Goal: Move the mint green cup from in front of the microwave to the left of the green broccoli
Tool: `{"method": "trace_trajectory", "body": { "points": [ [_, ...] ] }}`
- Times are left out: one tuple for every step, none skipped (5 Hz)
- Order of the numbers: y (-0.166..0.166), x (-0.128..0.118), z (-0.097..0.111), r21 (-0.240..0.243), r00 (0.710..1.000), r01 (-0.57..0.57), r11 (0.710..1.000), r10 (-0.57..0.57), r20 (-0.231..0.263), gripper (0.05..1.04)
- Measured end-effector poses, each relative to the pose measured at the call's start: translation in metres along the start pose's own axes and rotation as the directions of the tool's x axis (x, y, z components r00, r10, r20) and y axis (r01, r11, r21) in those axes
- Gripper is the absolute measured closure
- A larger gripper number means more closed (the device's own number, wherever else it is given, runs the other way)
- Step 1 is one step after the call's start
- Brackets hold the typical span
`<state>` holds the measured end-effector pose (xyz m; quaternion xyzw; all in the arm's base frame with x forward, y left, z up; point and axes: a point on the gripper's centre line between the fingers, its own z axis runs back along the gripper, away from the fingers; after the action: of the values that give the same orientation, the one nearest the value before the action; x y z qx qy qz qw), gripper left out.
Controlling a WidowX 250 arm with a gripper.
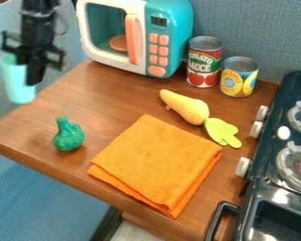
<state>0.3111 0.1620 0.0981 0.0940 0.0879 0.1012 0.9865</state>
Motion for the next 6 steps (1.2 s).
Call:
{"method": "trace_trajectory", "body": {
  "points": [
    [-0.003, -0.009, -0.014, -0.041, 1.000, -0.009, 0.999, 0.008, -0.020, 0.978],
    [-0.010, -0.013, -0.024, -0.070, 0.999, 0.025, 0.997, -0.026, -0.023, 0.978],
    [-0.016, -0.017, -0.019, -0.099, 0.997, 0.081, 0.992, -0.079, 0.025, 0.978],
    [-0.022, -0.016, -0.019, -0.123, 0.992, 0.115, 0.986, -0.109, 0.055, 0.978],
    [-0.022, -0.016, -0.021, -0.128, 0.990, 0.129, 0.983, -0.122, 0.065, 0.978],
    [-0.023, -0.016, -0.025, -0.126, 0.987, 0.151, 0.980, -0.143, 0.074, 0.978]
  ]
}}
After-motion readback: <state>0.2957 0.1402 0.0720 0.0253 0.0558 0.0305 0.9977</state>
